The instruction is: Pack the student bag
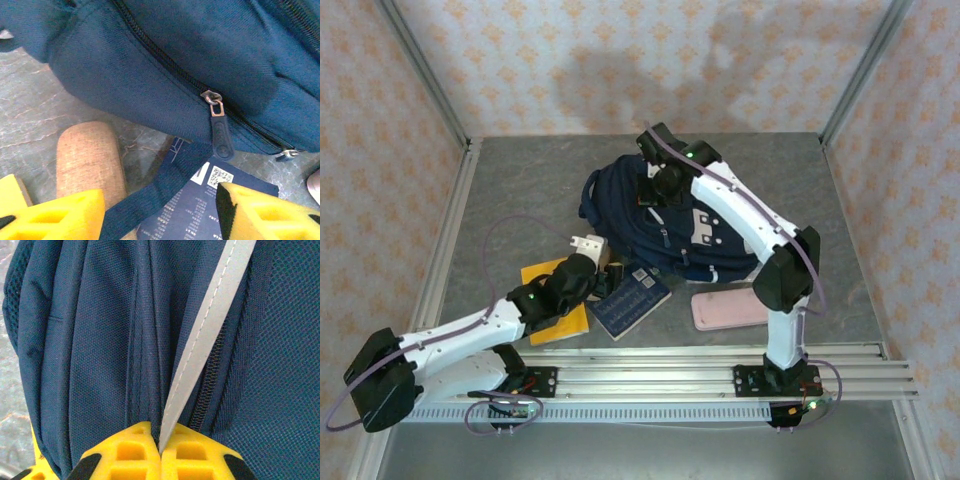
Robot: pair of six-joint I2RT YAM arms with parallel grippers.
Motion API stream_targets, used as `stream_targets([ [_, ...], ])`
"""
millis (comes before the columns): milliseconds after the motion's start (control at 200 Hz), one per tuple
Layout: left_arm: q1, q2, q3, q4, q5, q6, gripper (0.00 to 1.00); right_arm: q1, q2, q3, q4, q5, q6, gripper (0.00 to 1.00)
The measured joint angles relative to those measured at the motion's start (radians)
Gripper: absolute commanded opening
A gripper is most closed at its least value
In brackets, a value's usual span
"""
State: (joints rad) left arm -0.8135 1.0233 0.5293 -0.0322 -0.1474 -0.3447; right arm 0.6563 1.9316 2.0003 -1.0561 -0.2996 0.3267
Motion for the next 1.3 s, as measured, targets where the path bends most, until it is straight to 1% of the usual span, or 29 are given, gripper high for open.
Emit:
stream_targets([
  [170, -0.013, 0.051, 0.018, 0.021, 0.029, 0.069, 0.56, -0.006, -0.031, -0.035, -0.001, -0.044, -0.011, 0.00],
  [325, -0.027, 0.042, 0.023, 0.048, 0.055, 0.089, 0.53, -0.007, -0.038, -0.047, -0.003, -0.060, -0.014, 0.00],
  [535, -0.036, 0.030, 0.055, 0.048, 0.066, 0.055, 0.53, -0.011, -0.038, -0.048, -0.003, -0.072, -0.014, 0.00],
  [706, -0.036, 0.098, 0.098, 0.048, 0.069, 0.013, 0.54, -0.014, -0.038, -0.048, -0.003, -0.087, -0.009, 0.00],
  [966, -0.036, 0.173, 0.102, 0.048, 0.057, -0.002, 0.50, -0.018, -0.039, -0.048, -0.003, -0.101, 0.005, 0.00],
  [1036, -0.036, 0.187, 0.102, 0.052, 0.054, -0.006, 0.46, -0.018, -0.039, -0.048, -0.003, -0.106, 0.010, 0.00],
  [1126, -0.036, 0.212, 0.102, 0.064, 0.049, -0.012, 0.37, -0.018, -0.039, -0.048, -0.003, -0.113, 0.014, 0.00],
  [1301, -0.036, 0.251, 0.102, 0.079, 0.024, -0.012, 0.24, -0.019, -0.039, -0.048, -0.003, -0.124, 0.021, 0.00],
])
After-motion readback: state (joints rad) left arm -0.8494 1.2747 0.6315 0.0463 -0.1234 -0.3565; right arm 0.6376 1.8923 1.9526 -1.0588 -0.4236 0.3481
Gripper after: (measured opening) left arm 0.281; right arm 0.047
